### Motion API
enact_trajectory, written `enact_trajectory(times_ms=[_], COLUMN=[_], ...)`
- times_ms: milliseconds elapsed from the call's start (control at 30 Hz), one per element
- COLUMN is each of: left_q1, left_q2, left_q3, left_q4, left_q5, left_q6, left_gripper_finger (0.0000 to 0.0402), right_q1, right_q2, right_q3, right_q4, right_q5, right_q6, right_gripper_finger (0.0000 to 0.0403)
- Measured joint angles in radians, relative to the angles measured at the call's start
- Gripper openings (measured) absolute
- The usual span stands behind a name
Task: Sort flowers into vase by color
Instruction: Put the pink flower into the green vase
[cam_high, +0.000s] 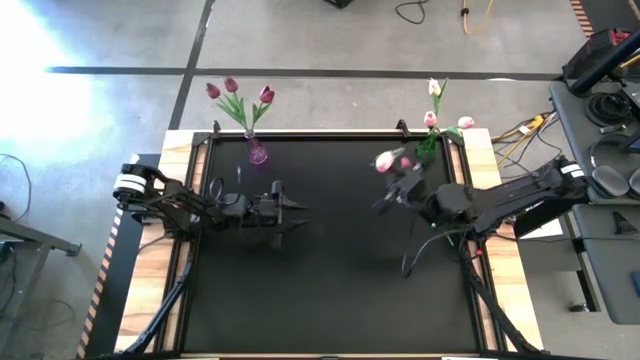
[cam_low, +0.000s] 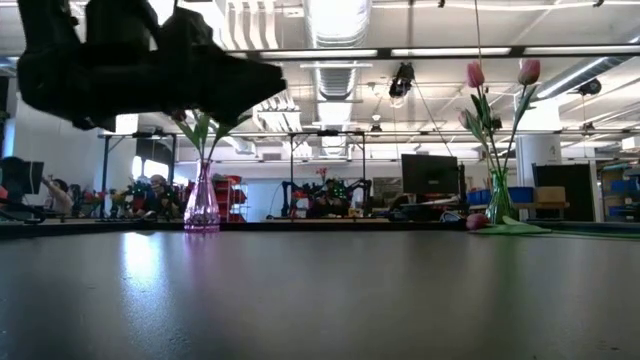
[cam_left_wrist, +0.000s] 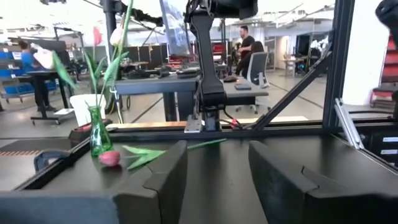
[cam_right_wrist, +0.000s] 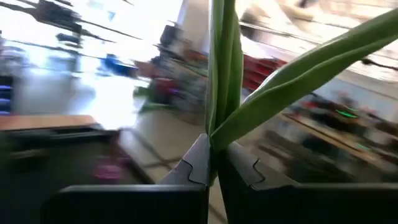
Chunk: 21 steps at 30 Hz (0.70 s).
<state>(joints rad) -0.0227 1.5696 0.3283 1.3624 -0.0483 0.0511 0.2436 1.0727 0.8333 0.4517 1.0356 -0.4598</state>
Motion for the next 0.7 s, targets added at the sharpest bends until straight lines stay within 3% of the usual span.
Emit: enact_trajectory(times_ms=[200, 367, 700], left_q1=[0.000, 0.000, 0.000], left_q2=[-0.001, -0.001, -0.001], left_q3=[-0.098, -0.115, -0.116], left_q4=[0.116, 0.123, 0.123], left_q5=[-0.006, -0.006, -0.013], left_q6=[-0.035, -0.038, -0.038], left_gripper_finger=[0.0160, 0.0160, 0.0159], right_q1=[-0.012, -0.051, -0.060], right_q2=[-0.125, -0.211, -0.296], right_q3=[-0.001, -0.001, 0.032], right_q4=[-0.007, -0.005, -0.005], right_q5=[0.234, 0.260, 0.409], right_q6=[-0.119, -0.135, -0.233], right_gripper_finger=[0.0013, 0.0013, 0.0012])
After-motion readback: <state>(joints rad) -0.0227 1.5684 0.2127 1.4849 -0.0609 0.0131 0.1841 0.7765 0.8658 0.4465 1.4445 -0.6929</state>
